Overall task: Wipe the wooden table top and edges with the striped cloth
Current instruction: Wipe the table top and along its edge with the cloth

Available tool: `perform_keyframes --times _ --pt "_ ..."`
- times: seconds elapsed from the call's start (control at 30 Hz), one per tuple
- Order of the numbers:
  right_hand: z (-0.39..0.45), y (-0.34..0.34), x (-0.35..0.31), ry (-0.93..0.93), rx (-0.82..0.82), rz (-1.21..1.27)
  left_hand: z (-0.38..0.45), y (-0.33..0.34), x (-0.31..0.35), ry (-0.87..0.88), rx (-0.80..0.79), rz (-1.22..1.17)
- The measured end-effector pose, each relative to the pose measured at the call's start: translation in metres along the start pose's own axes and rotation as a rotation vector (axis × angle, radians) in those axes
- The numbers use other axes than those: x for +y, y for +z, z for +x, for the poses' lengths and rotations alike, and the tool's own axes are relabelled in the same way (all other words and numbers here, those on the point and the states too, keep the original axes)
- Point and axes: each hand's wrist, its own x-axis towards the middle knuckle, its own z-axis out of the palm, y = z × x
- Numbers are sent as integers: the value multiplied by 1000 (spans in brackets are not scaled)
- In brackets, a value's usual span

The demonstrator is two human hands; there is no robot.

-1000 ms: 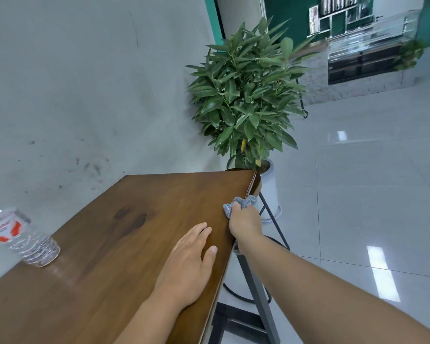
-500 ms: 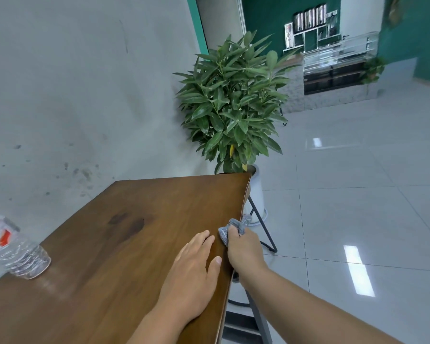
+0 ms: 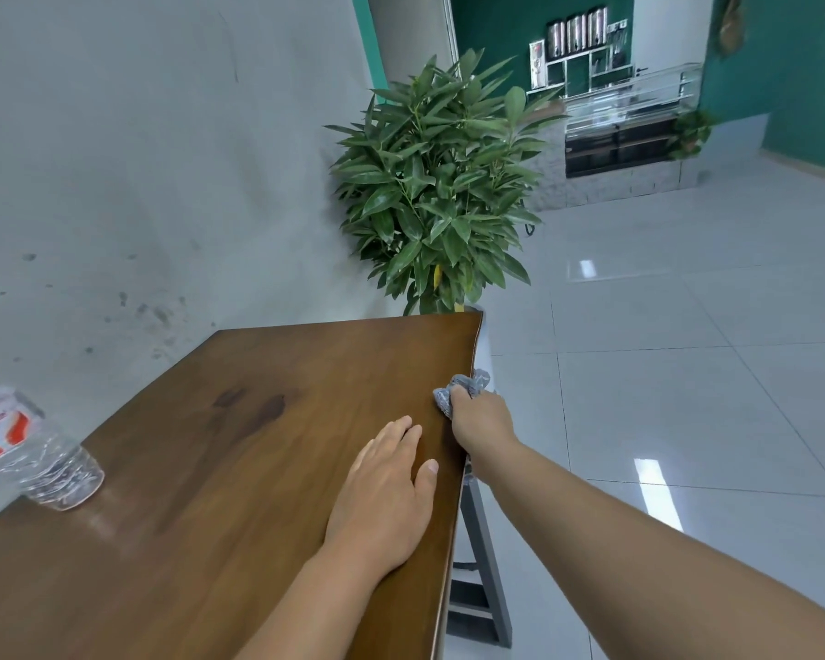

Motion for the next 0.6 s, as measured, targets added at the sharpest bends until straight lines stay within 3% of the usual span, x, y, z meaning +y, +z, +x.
perform_keyframes --times 0.27,0.6 --pt "-35 1 33 -57 8 43 -17 -3 -3 -1 1 -3" --pt "6 -1 -1 -22 21 -24 -12 -2 -3 -3 3 2"
